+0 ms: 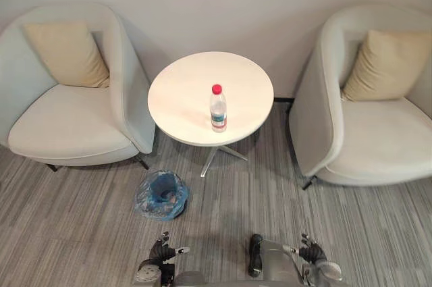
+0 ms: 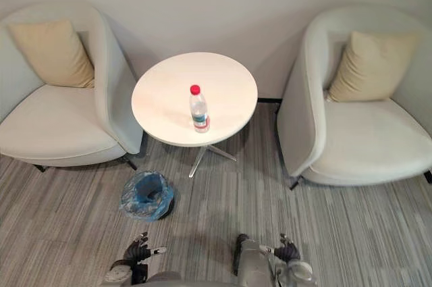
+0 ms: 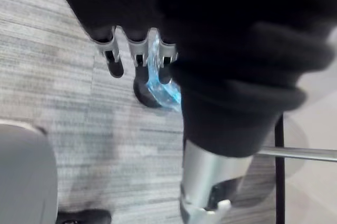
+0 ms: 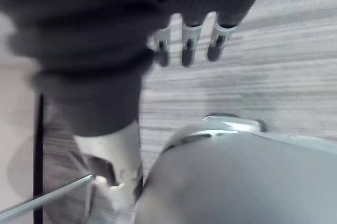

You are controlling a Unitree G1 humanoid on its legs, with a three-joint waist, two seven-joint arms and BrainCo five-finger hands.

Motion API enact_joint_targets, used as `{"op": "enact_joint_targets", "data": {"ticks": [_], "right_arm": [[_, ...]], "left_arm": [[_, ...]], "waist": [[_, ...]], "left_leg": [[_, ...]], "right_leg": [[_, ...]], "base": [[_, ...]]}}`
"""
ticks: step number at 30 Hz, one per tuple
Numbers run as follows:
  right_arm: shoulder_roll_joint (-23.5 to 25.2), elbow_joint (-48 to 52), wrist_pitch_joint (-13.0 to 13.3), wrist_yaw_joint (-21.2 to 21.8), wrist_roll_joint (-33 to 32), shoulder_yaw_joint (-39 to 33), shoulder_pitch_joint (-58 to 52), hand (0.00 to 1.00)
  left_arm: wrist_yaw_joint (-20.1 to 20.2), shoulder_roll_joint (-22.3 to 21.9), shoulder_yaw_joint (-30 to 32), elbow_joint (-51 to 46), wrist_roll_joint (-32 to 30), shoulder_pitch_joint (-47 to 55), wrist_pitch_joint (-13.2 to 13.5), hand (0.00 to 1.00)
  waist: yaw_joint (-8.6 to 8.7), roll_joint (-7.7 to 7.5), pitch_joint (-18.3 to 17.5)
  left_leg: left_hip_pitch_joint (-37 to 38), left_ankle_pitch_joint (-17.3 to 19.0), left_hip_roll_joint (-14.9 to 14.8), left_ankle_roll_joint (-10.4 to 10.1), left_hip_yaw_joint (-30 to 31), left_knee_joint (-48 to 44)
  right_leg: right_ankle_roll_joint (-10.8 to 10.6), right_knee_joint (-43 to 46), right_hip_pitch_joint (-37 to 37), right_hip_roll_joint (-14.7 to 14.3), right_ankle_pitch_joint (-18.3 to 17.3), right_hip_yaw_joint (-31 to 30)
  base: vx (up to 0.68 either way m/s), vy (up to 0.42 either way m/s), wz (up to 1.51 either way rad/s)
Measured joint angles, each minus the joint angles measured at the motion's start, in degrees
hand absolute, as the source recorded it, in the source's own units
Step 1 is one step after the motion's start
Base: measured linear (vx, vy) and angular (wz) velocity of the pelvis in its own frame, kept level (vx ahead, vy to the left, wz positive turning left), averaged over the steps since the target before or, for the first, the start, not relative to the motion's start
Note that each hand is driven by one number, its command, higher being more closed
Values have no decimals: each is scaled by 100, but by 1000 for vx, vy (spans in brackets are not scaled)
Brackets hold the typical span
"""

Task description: Gather rubbish on tea table into small bin, then transfer packed bag to large trash can.

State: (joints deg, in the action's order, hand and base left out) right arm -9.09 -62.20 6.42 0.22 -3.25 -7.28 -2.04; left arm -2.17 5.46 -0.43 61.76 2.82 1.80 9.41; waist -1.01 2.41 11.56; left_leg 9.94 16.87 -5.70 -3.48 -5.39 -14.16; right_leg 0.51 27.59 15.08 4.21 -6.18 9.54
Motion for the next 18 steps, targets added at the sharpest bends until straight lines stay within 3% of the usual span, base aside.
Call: {"op": "enact_joint_targets", "data": {"ticks": [2,3,4,5,7,9,11,12,13,14,15,18], "right_arm": [[-3,4,-14,1,3,-85,-18,0],[21,7,-15,-11,-14,-197,-95,0],[54,27,-25,-11,-16,-253,-201,0],[88,43,-25,-14,-20,-266,-261,0],[98,62,-27,-17,-79,-336,-410,0],[90,64,-24,-17,-80,-348,-368,0],[93,61,-27,-21,-81,-349,-342,0],[89,60,-27,-27,-81,-350,-340,0],[81,52,-27,-33,-81,-350,-343,0],[37,31,-32,-41,-80,-340,-356,0],[78,14,-29,-48,-78,-328,-344,0],[177,11,-25,-46,-64,-170,-284,0]], "left_arm": [[38,-67,3,40,-7,-16,-12,0],[75,-125,15,67,-10,-60,-19,0],[84,-210,90,53,-11,-59,-15,0],[88,-229,134,27,-15,-55,-6,0],[88,-253,119,-51,-18,-55,-7,0],[86,-247,117,-68,-17,-57,-4,0],[81,-239,116,-71,-16,-65,-1,0],[81,-233,112,-70,-17,-82,-4,0],[81,-235,111,-67,-14,-78,-2,0],[68,-216,121,-48,-2,-52,4,0],[67,-181,90,-43,-13,-64,-4,0],[77,-7,96,-41,-7,-81,-3,0]], "waist": [[70,55,12],[119,94,26],[145,91,38],[137,69,50],[42,111,68],[22,126,69],[12,119,70],[14,119,71],[12,124,74],[-54,132,61],[-37,59,25],[-33,-199,-9]], "left_leg": [[-33,-121,-104,-192,85,-240],[-220,-190,-232,-312,70,-866],[-605,-417,-394,-616,10,-1808],[-785,-451,-544,-649,-35,-2296],[-1230,-232,-952,-329,-665,-3127],[-1504,-153,-895,-191,-924,-2552],[-1687,-194,-634,-195,-902,-1467],[-1700,-433,-407,-188,-871,-625],[-1688,-825,-307,-105,-827,-291],[-1477,-1449,-171,105,-799,60],[-1353,-1463,-78,91,-869,142],[-1393,-1257,103,331,-942,10]], "right_leg": [[96,19,-164,2,-271,201],[122,-146,-435,-5,-358,399],[154,-409,-828,-15,-413,571],[176,-541,-1039,-25,-430,663],[185,-1060,-1707,-108,-450,825],[132,-1319,-1892,-90,-418,829],[13,-1391,-1947,-15,-385,811],[-95,-1377,-1961,60,-434,784],[-157,-1357,-1981,88,-467,758],[-286,-1347,-2033,96,-525,595],[-345,-1444,-2090,165,-508,526],[-480,-1550,-2123,333,-525,388]], "base": [[388,-243,44],[354,-250,72],[329,-234,79],[214,-139,66],[168,-75,37],[148,0,9],[178,82,-2],[176,117,-3],[236,157,-20],[239,126,-20],[285,137,-26],[243,98,-8]]}}
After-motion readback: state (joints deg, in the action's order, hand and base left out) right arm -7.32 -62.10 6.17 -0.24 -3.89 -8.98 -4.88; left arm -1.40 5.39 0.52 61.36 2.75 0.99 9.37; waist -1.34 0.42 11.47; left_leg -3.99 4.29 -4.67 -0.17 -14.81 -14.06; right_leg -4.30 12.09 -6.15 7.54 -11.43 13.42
